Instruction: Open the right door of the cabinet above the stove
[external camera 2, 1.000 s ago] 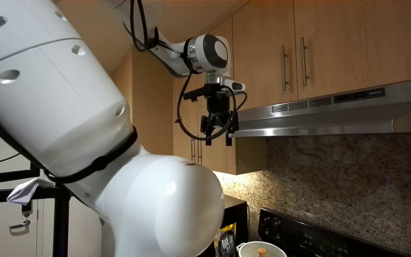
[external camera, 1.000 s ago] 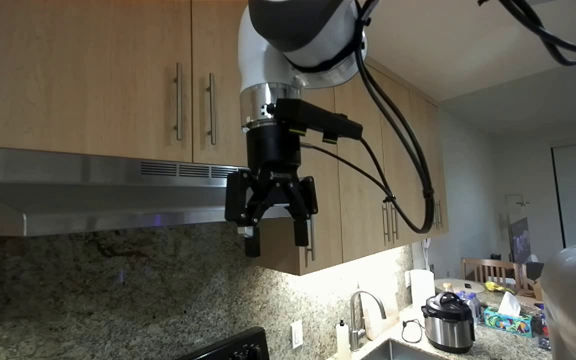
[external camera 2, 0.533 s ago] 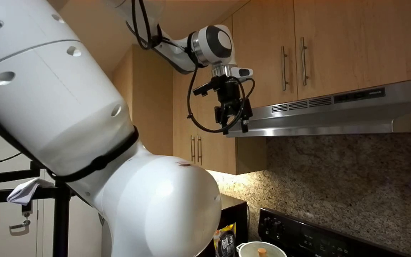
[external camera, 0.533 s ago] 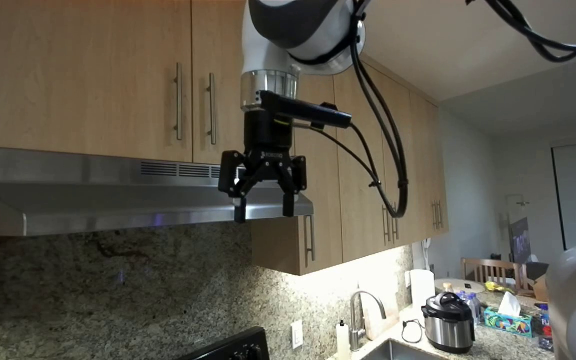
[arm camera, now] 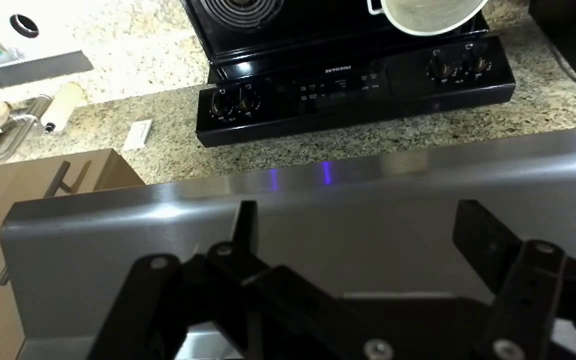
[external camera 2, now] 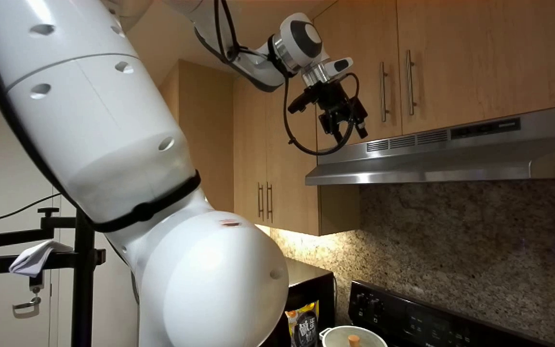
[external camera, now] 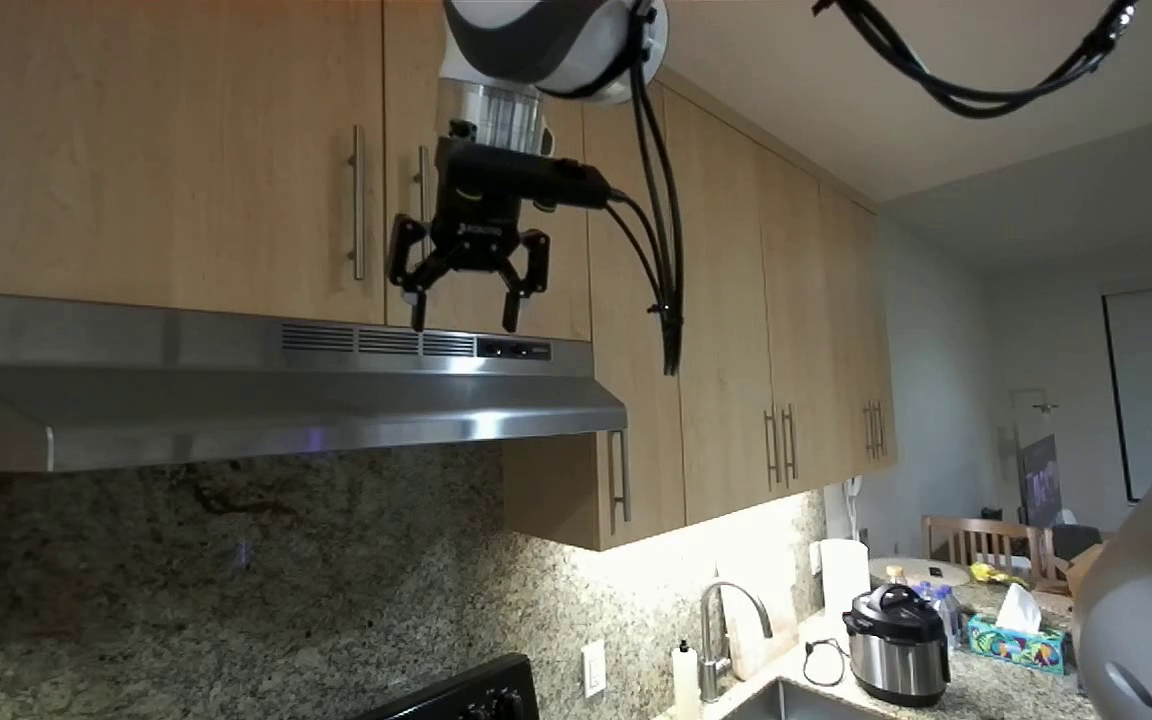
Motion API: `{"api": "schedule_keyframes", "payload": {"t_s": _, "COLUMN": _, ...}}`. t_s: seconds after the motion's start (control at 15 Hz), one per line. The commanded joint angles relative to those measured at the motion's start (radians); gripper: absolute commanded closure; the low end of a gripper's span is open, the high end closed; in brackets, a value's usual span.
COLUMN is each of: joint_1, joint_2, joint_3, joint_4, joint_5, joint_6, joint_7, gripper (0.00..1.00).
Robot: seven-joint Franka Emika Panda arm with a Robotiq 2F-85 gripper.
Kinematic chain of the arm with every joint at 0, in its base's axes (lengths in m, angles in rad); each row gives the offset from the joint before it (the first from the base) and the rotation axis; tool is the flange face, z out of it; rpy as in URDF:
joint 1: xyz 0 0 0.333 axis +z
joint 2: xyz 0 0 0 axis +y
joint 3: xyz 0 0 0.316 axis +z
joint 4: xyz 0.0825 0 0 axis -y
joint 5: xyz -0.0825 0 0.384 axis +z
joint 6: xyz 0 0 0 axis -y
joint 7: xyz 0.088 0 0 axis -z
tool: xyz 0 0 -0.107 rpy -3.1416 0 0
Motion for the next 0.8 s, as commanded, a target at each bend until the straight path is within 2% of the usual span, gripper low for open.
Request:
{"api": "schedule_keyframes", "payload": {"t_s": 0.0, "joint_1": 0.027, "joint_2": 0.022, "joint_3": -0.019, "joint_4": 0.018, "joint_5": -0.024, "joint_6": -0.005, "joint_7": 0.018, "gripper": 0.00}}
{"api": "schedule_keyframes", "payload": {"t_s": 0.2, "joint_1": 0.027, "joint_2": 0.034, "joint_3": -0.019, "joint_4": 0.027, "joint_5": -0.027, "joint_6": -0.005, "joint_7": 0.020, "gripper": 0.00}}
{"api": "schedule_keyframes", "payload": {"t_s": 0.33, "joint_1": 0.021, "joint_2": 0.044, "joint_3": -0.006, "joint_4": 0.024, "joint_5": -0.031, "joint_6": 0.017, "joint_7": 0.071, "gripper": 0.00}}
{"api": "schedule_keyframes", "payload": {"t_s": 0.6, "joint_1": -0.041, "joint_2": 0.096, "joint_3": 0.027, "joint_4": 0.093, "joint_5": -0.190, "joint_6": 0.013, "joint_7": 0.238, "gripper": 0.00}}
{"api": "schedule_keyframes", "payload": {"t_s": 0.73, "joint_1": -0.050, "joint_2": 0.128, "joint_3": 0.022, "joint_4": 0.141, "joint_5": -0.293, "joint_6": -0.010, "joint_7": 0.259, "gripper": 0.00}}
